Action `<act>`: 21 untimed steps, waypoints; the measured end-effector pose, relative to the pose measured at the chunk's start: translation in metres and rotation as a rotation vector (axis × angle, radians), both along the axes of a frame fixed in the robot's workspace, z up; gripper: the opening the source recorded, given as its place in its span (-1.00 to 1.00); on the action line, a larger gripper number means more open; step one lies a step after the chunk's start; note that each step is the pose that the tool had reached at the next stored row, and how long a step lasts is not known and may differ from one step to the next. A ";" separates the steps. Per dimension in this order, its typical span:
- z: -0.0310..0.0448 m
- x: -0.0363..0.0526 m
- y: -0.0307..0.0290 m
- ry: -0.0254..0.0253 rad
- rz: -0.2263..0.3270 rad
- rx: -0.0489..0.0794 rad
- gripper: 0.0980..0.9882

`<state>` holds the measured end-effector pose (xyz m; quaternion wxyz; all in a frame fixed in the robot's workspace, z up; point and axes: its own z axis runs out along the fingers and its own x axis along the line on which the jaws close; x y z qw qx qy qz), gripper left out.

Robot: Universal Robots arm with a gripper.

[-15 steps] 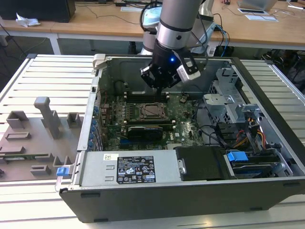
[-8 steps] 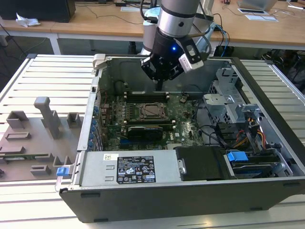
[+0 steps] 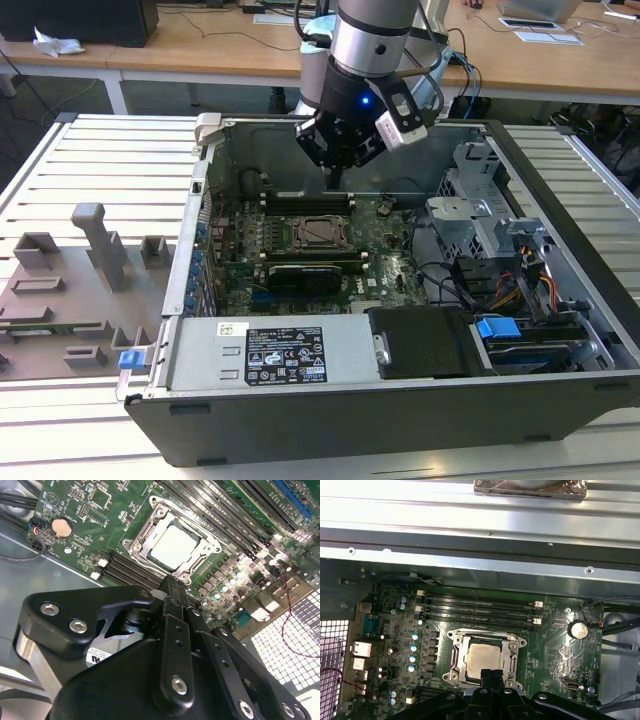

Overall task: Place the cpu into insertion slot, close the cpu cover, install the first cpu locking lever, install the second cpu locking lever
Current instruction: 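Install the first cpu locking lever, then install the second cpu locking lever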

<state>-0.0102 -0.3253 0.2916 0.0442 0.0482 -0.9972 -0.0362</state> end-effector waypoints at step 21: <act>-0.0007 0.0031 -0.0272 0.0009 0.000 0.000 -0.98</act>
